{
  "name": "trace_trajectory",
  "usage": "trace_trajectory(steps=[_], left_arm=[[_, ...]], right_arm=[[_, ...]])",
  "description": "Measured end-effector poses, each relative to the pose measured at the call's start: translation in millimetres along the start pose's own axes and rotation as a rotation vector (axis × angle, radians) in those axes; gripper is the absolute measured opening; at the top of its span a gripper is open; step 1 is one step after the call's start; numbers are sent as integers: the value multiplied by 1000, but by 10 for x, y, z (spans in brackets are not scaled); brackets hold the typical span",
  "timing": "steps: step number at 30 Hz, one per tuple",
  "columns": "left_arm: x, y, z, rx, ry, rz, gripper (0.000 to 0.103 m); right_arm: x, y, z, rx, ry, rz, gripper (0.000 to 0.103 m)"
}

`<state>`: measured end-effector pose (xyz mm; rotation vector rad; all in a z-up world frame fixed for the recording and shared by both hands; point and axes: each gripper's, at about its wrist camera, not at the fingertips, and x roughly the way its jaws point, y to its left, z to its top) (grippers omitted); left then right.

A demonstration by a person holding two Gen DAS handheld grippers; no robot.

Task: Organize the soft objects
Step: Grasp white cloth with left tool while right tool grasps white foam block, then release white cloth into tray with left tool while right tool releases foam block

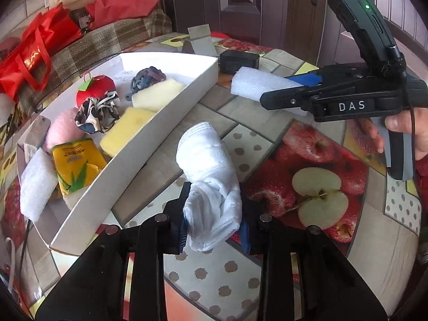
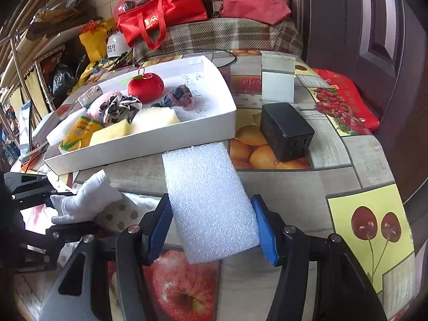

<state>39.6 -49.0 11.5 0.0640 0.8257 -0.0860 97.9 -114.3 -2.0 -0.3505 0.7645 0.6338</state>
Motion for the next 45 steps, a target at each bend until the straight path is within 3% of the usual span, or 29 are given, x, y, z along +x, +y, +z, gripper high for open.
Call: trace_trajectory(steps=[7,11,14,20,26,30,32,33,34,35,36,37,42,45], left_arm=[[-539,216,237,-73,-212,89,29],[-719,624,459,-165,-293,184,29],[-781,958,609,-243,-329,228,29],[-647,1474,721,-366,-339,256,29],[-376,1620,683,-385,-283,286,29],[-264,1691,670,-398,-257,298,32],[-247,1692,658,-398,-248,320,39],[-249,1689,652,-398,-247,337,60],[-256,1687,651,-397,-250,349,92],[-274,1680,646,-395,-259,361,103],[-303,1674,640,-392,-274,375,103],[-330,1673,641,-392,-282,386,103],[-541,1670,644,-412,-335,356,103],[-722,1623,663,-409,-376,336,103]], right_arm=[[-404,44,194,28,-145,7,59],[-570,67,411,77,-238,17,59],[-533,123,625,77,-243,37,59],[-134,204,1023,119,-219,80,59],[538,241,1169,247,-143,118,59],[802,396,1186,244,-113,123,59],[865,471,1195,236,-116,123,60],[888,492,1197,238,-113,135,61],[903,518,1192,234,-105,149,76],[903,535,1183,227,-103,153,87],[878,553,1176,219,-115,148,100],[837,564,1159,210,-133,137,103],[448,460,980,226,-236,143,103],[209,228,705,318,-335,304,103]])
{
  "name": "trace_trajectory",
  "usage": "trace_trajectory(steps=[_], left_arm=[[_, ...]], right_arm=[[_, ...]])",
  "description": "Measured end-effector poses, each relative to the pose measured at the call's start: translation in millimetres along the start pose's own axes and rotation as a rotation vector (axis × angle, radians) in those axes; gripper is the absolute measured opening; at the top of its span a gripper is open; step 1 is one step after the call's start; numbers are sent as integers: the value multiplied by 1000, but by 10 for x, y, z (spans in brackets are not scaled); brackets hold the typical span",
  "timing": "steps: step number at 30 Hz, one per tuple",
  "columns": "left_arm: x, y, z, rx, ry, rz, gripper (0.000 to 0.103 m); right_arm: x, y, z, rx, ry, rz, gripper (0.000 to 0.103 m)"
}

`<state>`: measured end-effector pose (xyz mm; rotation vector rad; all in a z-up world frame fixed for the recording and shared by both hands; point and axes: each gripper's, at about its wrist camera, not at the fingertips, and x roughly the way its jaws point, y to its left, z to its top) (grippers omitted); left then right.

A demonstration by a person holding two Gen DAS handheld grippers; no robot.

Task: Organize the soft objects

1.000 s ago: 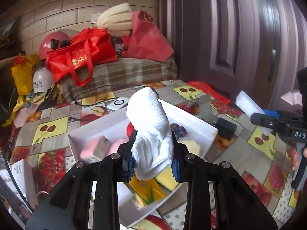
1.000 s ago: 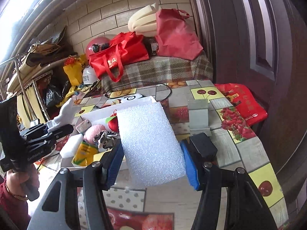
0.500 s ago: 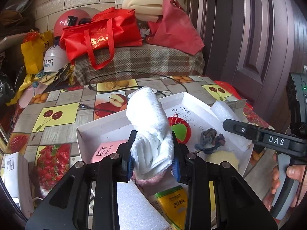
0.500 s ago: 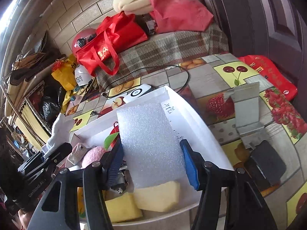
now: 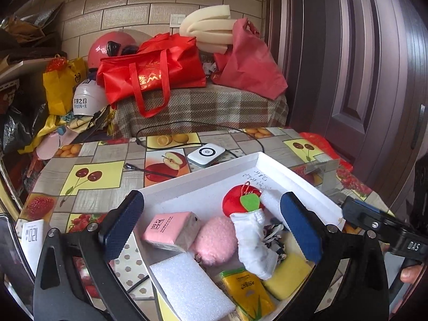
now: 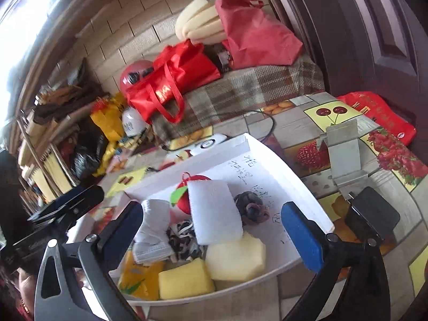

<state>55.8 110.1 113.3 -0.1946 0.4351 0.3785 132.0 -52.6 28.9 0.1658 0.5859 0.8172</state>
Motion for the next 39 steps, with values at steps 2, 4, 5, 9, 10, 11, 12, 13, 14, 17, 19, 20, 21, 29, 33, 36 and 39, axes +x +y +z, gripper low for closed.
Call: trace_trajectory(steps=[2,4,5,9,10,11,12,13,14,17,19,20,21,29,33,36,39], left_arm=[[-100,18,44,-26,-14,-28,103],[-199,51,74,-54,-23,-48,103],[-249,63,90,-64,-31,-53,103],[-496,89,138,-84,-84,-58,103],[-564,89,134,-87,-99,-62,103],[-625,86,127,-90,-114,-63,103],[-675,86,120,-94,-124,-64,103],[-723,85,107,-97,-131,-66,103],[-770,80,92,-101,-138,-73,103],[-905,65,39,-109,-147,-91,103],[-991,75,-13,-119,-153,-101,103],[-1035,82,-47,-124,-154,-103,103],[-1076,95,-81,-127,-154,-107,103],[-1186,187,-346,-165,-146,-123,103],[-1140,103,-581,-110,-114,-126,103],[-1096,119,-786,-93,-142,-83,103],[-933,183,-870,-132,-98,-73,103]], right_arm=[[-101,-183,-173,95,-3,91,103],[-90,-320,-374,146,35,114,103],[-60,-371,-464,164,62,101,103],[-54,-389,-553,255,46,152,103],[-29,-350,-586,275,34,177,103],[27,-290,-647,292,46,203,103],[83,-181,-697,281,61,230,103],[143,-43,-736,259,86,256,103],[212,88,-787,246,115,290,103],[409,528,-973,199,213,403,103],[483,733,-1030,133,289,411,103],[498,729,-1021,128,302,417,103],[479,660,-984,140,288,407,103],[-109,-526,-514,295,19,140,103],[-204,-490,-608,306,7,176,103],[-113,-283,-712,283,68,269,103],[63,-101,-755,272,94,305,103]])
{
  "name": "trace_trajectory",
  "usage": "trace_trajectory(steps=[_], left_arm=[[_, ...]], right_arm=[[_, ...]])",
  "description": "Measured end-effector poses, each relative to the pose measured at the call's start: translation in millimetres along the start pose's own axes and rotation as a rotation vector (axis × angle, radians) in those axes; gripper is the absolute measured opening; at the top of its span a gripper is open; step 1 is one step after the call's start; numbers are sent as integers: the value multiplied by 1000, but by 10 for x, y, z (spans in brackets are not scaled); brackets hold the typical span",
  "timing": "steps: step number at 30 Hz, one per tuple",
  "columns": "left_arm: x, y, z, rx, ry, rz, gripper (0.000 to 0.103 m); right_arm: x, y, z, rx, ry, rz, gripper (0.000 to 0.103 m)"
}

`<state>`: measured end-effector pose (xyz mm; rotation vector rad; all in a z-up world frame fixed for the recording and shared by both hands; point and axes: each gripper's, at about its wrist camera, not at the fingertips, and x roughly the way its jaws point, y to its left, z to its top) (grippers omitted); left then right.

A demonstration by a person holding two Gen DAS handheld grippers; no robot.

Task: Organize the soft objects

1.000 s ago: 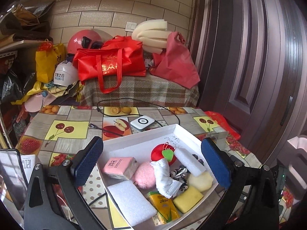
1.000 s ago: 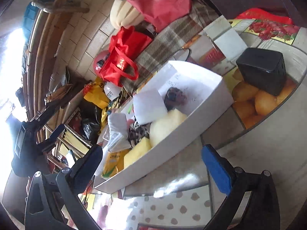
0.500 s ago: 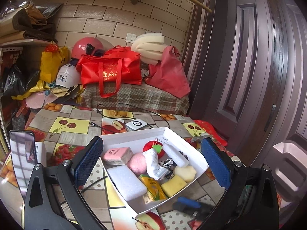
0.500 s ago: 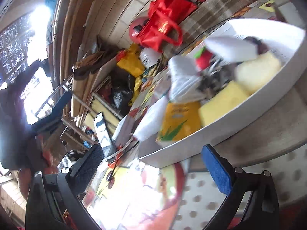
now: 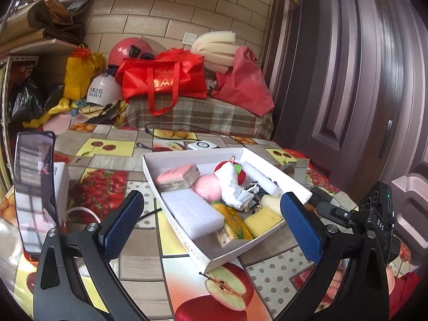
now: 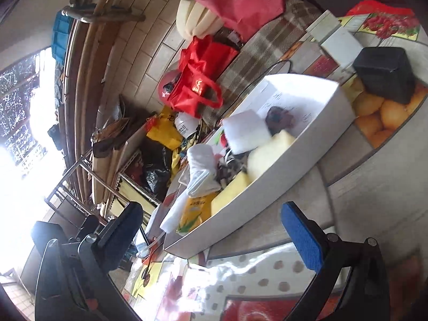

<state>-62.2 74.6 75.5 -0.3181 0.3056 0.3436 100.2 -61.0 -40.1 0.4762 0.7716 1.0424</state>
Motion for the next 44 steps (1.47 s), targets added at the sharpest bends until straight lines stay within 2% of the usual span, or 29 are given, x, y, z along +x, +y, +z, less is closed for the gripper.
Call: trace_trajectory(steps=[4,6,8,10,12,13,17,19,21,23,25,27,31,33,40,44], left_arm=[[57,17,-83,-13,14,-13,103],[61,-11,-128,2,11,-25,103],[72,-45,-156,12,19,-33,103],[62,-76,-151,16,19,-40,103],[26,-115,-106,25,13,-32,103],[16,-147,-65,34,20,-1,103],[116,-251,74,46,120,267,103],[170,-284,100,36,166,339,103],[144,-343,109,41,169,350,103],[35,-424,110,57,130,331,103],[-77,-511,122,70,96,332,103],[-166,-591,148,72,79,349,103],[-229,-703,190,118,79,468,103],[-242,-745,183,150,68,492,103],[-208,-732,145,118,116,415,103],[-180,-730,108,123,125,391,103]], right_arm=[[198,107,-45,-29,60,21,103],[159,72,-16,-20,52,33,103],[84,30,38,-24,34,-3,103],[-85,-23,102,-38,8,-78,103],[-383,5,146,-86,-63,-162,103],[-538,87,159,-138,-106,-219,103],[-980,609,117,-385,-198,-420,103],[-1095,802,67,-469,-225,-520,103],[-1231,910,-1,-505,-278,-627,103],[-1370,949,-54,-508,-345,-693,103],[-1455,947,-56,-492,-369,-714,103],[-1494,927,-30,-471,-357,-691,103],[-1561,942,-31,-461,-380,-669,103],[-1595,979,-42,-473,-398,-675,103],[-1742,1007,27,-474,-442,-711,103],[-1881,902,124,-441,-471,-775,103]])
